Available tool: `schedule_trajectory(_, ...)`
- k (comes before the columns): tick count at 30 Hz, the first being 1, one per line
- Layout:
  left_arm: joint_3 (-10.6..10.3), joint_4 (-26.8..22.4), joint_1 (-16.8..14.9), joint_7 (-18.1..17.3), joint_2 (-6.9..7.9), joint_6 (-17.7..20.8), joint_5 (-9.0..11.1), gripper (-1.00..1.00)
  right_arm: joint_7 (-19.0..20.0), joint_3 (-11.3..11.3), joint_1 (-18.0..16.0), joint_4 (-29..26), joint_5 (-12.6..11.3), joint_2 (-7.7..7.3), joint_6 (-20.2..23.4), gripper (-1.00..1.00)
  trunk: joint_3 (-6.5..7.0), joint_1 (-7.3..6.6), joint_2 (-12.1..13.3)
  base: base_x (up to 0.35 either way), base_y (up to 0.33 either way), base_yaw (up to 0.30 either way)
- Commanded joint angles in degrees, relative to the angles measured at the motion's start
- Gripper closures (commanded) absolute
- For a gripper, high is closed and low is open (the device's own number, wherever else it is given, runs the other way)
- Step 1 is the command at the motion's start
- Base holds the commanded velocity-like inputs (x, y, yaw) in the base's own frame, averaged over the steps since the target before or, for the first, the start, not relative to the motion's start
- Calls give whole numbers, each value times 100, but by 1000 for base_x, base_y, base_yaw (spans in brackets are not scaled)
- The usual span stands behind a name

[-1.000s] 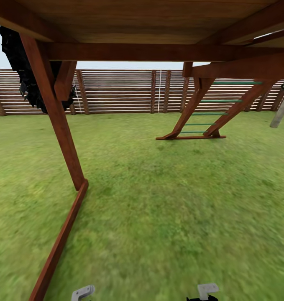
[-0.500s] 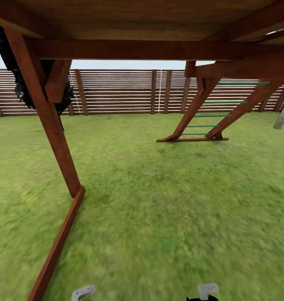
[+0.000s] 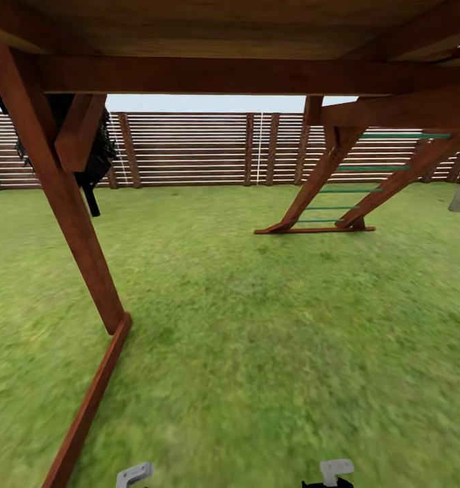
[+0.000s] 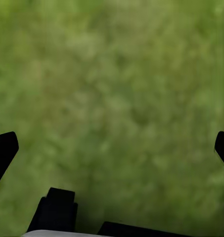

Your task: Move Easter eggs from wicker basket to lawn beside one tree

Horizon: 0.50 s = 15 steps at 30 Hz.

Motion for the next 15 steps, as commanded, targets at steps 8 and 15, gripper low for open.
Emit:
schedule_trajectory(8,23,-12,0,-4,-3,39,51,-100,-27,3,-4,6,50,0,-12,-100,-5,3,-2,316,0,0)
schedule_trajectory(15,23,-13,0,-4,-3,38,51,-100,-27,3,-4,6,50,0,-12,-100,-5,3,-2,316,0,0)
